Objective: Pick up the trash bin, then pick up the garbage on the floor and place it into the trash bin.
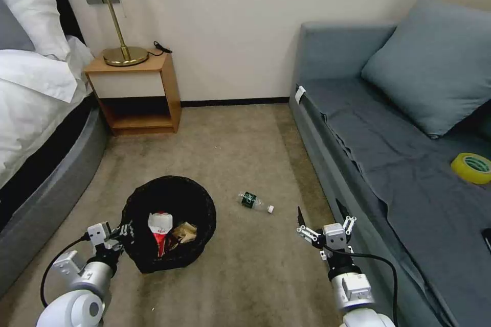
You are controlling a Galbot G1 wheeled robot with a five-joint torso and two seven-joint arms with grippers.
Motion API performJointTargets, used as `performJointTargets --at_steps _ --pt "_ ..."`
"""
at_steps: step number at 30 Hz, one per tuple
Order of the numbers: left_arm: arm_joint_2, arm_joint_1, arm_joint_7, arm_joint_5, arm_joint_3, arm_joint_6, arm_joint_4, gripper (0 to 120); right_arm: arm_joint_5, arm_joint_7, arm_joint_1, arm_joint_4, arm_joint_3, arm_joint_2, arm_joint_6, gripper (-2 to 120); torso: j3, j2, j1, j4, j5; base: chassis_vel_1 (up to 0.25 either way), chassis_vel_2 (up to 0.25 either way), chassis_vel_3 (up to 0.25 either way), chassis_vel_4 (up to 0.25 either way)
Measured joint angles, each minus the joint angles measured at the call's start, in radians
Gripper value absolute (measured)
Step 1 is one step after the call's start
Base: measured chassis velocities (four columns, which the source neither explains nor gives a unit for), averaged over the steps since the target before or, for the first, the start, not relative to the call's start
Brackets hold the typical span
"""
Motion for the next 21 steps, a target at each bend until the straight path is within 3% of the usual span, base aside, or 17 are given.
performJointTargets --at_steps 11,21 --pt "0.001 0.001 0.000 0.000 0.001 -0.003 0.006 4 0.002 -0.013 -0.004 -0.014 -0.007 0.003 0.027 100 0.000 0.000 0.000 0.0000 0.0000 -0.018 0.009 0.023 -0.016" --pt "-0.001 0.000 0.000 0.001 -0.002 -0.010 0.015 4 0.002 -0.016 -0.001 -0.030 -0.022 0.006 0.049 100 0.000 0.000 0.000 0.0000 0.0002 -0.180 0.190 0.178 -0.181"
